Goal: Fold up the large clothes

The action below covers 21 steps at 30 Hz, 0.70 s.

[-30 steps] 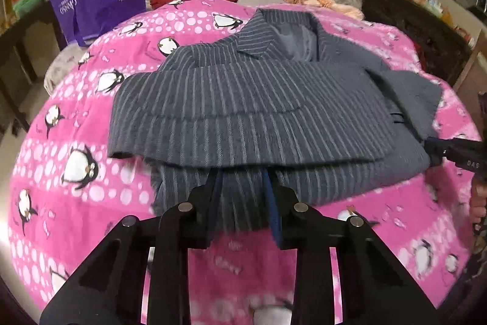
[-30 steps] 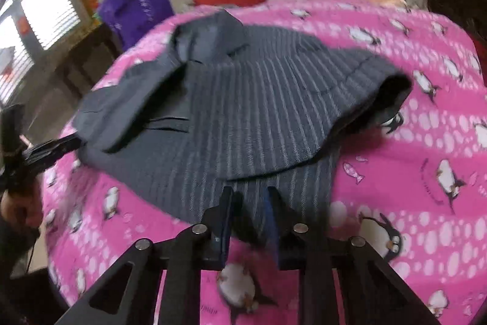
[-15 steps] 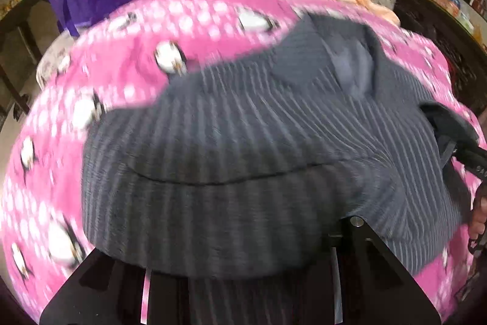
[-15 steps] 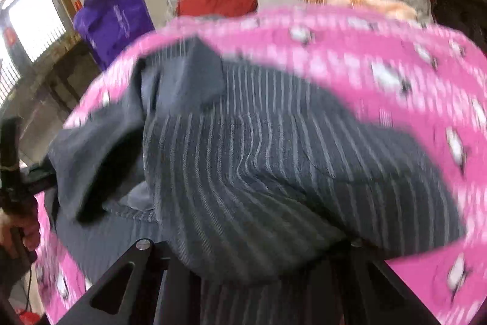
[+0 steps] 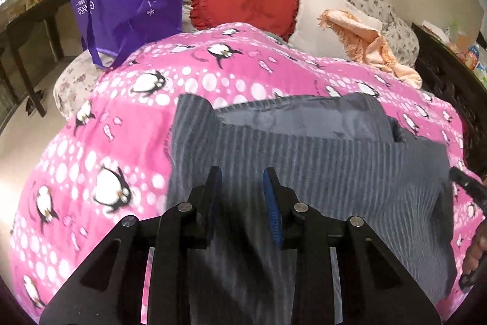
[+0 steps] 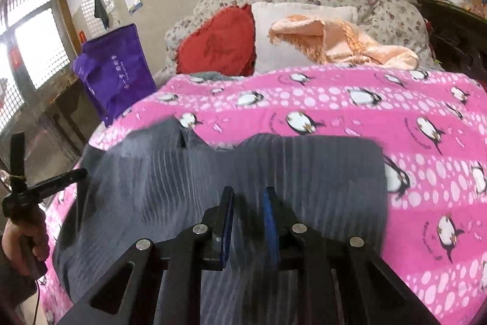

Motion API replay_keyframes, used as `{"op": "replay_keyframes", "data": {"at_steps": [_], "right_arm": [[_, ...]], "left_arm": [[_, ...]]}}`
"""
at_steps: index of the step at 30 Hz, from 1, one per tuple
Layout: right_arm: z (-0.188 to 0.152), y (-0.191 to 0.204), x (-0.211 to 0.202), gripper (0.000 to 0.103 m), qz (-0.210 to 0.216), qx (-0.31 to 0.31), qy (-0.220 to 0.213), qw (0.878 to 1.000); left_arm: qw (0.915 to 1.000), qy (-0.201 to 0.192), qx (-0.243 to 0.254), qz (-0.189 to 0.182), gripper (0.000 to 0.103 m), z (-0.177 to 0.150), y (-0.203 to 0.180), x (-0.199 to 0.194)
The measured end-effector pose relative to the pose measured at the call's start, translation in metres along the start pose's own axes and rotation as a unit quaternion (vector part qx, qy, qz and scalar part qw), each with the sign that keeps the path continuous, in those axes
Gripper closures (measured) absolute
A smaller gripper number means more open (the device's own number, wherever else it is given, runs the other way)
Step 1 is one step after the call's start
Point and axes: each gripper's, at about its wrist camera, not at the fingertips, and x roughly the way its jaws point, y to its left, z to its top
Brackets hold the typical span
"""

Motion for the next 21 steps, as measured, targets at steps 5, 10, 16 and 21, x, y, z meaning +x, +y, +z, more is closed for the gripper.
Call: {"op": "replay_keyframes", "data": {"at_steps": [5,10,16,21], "right_arm": [[-0.016,0.000,0.005,0.085,-0.019,0.005,0.006,1.000],[-0.020,0.006,0.018,0.085,-0.036,0.004,-0.001,0.999],[-0.039,-0.001,0.056,0.085,-0.055,-0.019,0.022,0.998],[-0.043,0.000,0.061,0.088,-0.058,-0.071,0.031,0.995]], "left_arm": [[1.0000,0.003,0.007,-0.005,0.075,-0.017,-0.018,0.005],[0.9989,0.009,0.026,0.037,0.073,-0.047,-0.020,0.026],[0.9937,-0.024,0.093,0.056,0.063,-0.072,-0.033,0.028],[0.9941,-0.023,0.099,0.039,0.063,-0.071,-0.025,0.029]]}}
